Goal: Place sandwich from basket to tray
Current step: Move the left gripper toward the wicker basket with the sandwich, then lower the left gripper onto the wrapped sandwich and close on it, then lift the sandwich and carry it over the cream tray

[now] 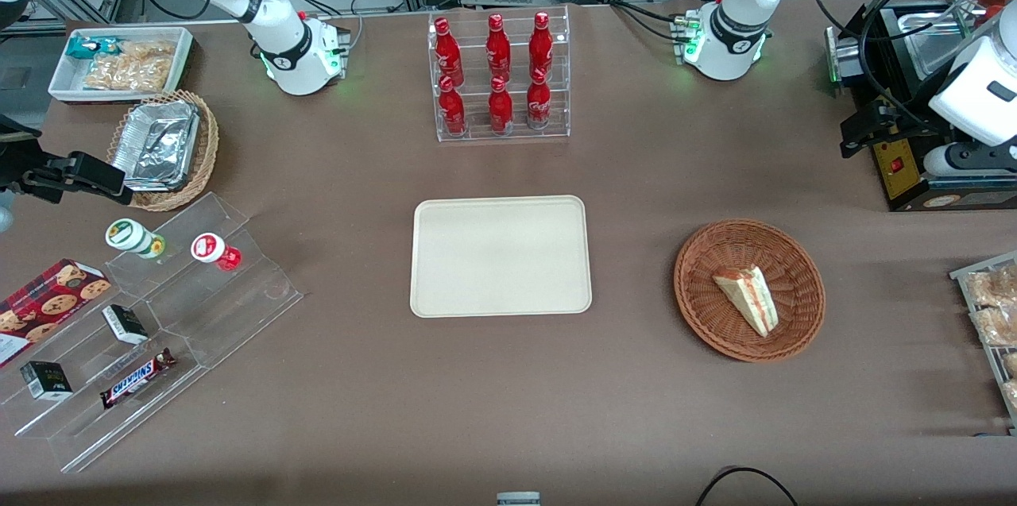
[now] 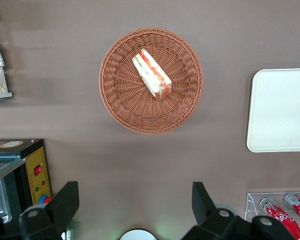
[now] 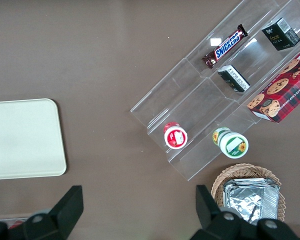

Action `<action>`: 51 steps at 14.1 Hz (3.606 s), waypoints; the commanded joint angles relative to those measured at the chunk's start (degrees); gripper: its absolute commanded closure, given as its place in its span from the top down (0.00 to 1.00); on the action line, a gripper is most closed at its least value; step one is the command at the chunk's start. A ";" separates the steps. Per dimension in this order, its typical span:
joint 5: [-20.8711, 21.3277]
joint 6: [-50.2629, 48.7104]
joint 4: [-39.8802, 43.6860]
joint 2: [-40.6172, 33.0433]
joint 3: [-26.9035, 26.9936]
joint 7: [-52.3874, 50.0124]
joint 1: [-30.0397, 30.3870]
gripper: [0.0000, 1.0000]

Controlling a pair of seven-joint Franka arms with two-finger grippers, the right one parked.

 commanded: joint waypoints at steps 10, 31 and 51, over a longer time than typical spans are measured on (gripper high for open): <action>0.78 5.20 -2.45 11.95 -0.44 -21.09 -0.46 1.00; 2.36 39.59 -16.08 28.77 -0.52 -45.21 -0.99 0.22; 4.11 30.52 16.27 49.84 -10.63 -39.68 -33.50 0.22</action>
